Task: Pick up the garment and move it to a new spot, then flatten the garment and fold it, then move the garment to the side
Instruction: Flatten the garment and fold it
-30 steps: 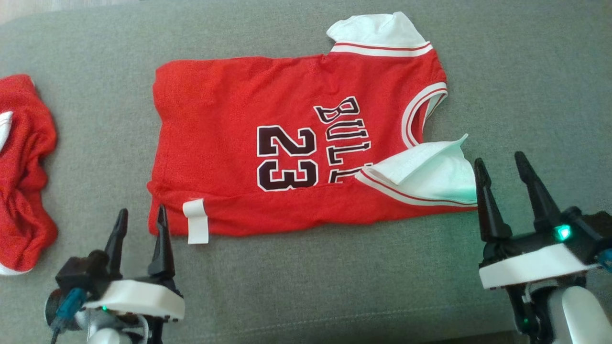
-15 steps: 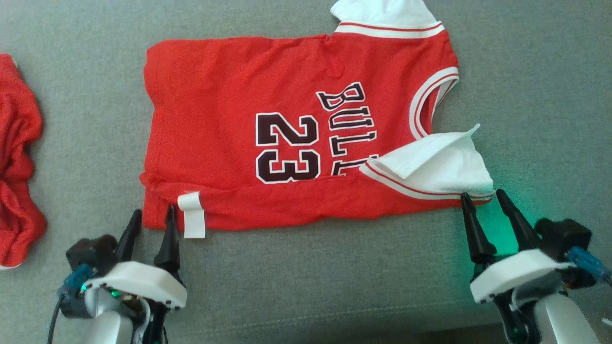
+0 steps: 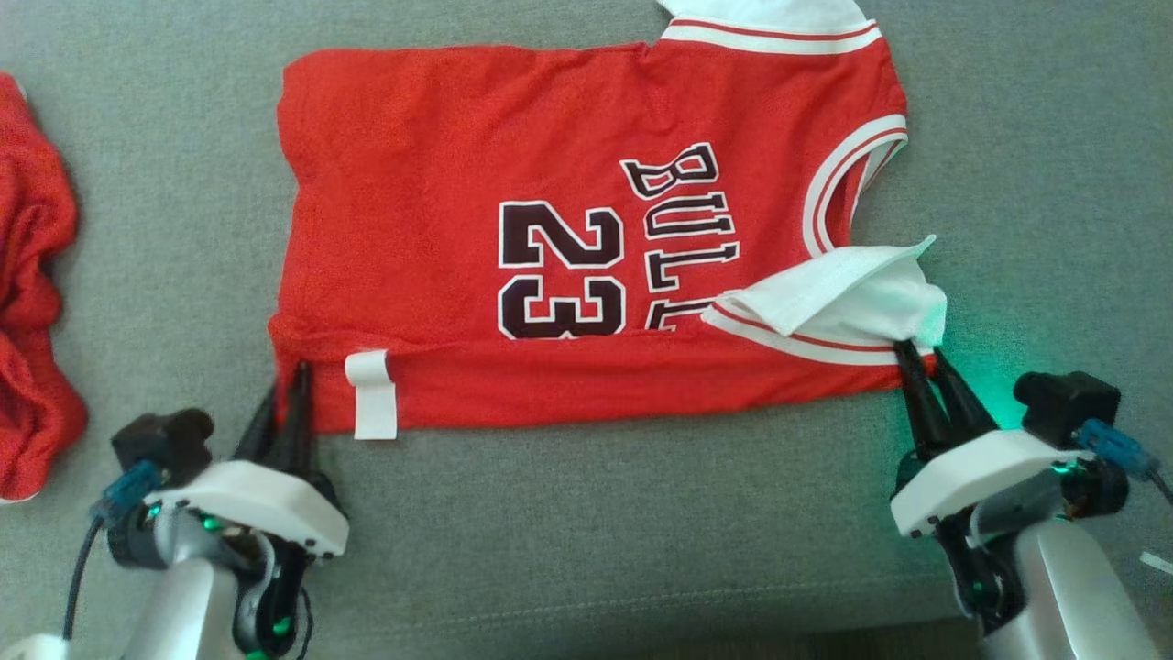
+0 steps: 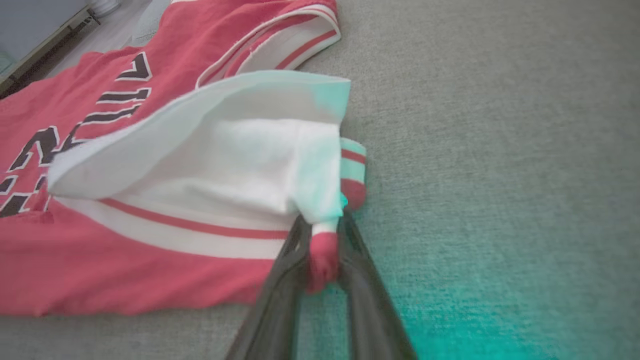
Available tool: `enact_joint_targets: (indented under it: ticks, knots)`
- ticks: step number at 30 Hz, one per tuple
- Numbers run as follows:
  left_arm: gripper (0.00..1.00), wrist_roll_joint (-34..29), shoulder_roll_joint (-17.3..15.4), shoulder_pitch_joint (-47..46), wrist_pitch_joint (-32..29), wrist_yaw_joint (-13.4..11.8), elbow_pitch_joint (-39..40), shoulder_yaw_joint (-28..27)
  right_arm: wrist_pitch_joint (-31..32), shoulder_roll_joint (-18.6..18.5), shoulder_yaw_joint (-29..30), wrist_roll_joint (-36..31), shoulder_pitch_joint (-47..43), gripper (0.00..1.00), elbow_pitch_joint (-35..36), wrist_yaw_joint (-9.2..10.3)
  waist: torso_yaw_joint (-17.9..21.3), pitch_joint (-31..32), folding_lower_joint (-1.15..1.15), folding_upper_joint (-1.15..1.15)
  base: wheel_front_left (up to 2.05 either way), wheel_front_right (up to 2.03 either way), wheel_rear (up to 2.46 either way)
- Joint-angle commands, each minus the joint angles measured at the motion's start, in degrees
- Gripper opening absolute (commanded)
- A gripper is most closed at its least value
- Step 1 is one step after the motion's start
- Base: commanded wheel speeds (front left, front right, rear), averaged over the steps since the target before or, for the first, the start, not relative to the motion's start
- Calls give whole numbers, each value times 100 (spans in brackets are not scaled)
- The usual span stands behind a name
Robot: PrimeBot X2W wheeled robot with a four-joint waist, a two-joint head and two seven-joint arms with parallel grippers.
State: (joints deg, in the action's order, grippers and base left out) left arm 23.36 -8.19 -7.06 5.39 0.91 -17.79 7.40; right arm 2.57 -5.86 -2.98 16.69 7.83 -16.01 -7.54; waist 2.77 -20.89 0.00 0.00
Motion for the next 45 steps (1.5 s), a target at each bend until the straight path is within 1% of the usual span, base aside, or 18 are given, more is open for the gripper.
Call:
enact_joint_targets:
  ticks: [1, 7, 12, 18, 22, 26, 30, 31, 32, 33, 38, 41, 45]
  knots:
    - [0, 27, -46, 3, -142, 15, -99, -47, 60, 46, -122, 35, -1, 0, 39, 5, 0, 1, 0, 0, 0, 0, 0]
    - [0, 20, -38, 160, -79, -13, 127, 7, 17, 78, -30, 93, -94, 0, 258, 5, -17, 52, 0, 0, 0, 0, 0]
    - [0, -15, -77, 352, -57, -122, 516, -3, 65, 80, 79, 102, -287, 0, 592, 5, -54, 151, 0, 0, 0, 0, 0]
    - [0, -29, -206, 635, -183, -249, 957, -55, 378, 101, 276, 97, -784, 0, 1165, 5, -84, 342, 0, 0, 0, 0, 0]
    - [0, 20, -238, 971, -377, -411, 1150, -109, 649, 166, 466, 78, -1255, 0, 1525, 5, -50, 498, 0, 0, 0, 0, 0]
    - [0, 85, -216, 1183, -528, -485, 1198, -98, 760, 211, 523, 73, -1464, 0, 1613, 5, -14, 597, 0, 0, 0, 0, 0]
    - [0, 141, -199, 1319, -643, -554, 1131, -100, 844, 238, 505, 83, -1554, 0, 1555, 5, 9, 691, 0, 0, 0, 0, 0]
    - [0, 138, -204, 1329, -631, -555, 1108, -96, 859, 244, 506, 89, -1571, 10, 1548, 5, 4, 707, 0, 0, 0, 0, 0]
    - [45, 145, -198, 1331, -616, -560, 1075, -97, 870, 250, 512, 91, -1589, 49, 1544, 5, -2, 724, 0, 0, 0, 0, 0]
    - [100, 147, -193, 1329, -603, -571, 1037, -99, 876, 255, 515, 96, -1601, 100, 1546, 5, -3, 735, 0, 0, 0, 0, 0]
    - [100, 123, -162, 1274, -425, -594, 1007, -100, 678, 273, 519, 19, -1556, 100, 1705, 5, 3, 781, 0, 0, 0, 0, 0]
    - [100, 25, -157, 1236, -191, -669, 1086, -119, 481, 265, 429, -54, -1468, 100, 1881, 5, 11, 823, 0, 0, 0, 0, 0]
    - [100, -193, -174, 1178, 171, -804, 1404, -125, 210, 128, 268, -213, -1253, 100, 2216, 5, 34, 908, 0, 0, 0, 0, 0]
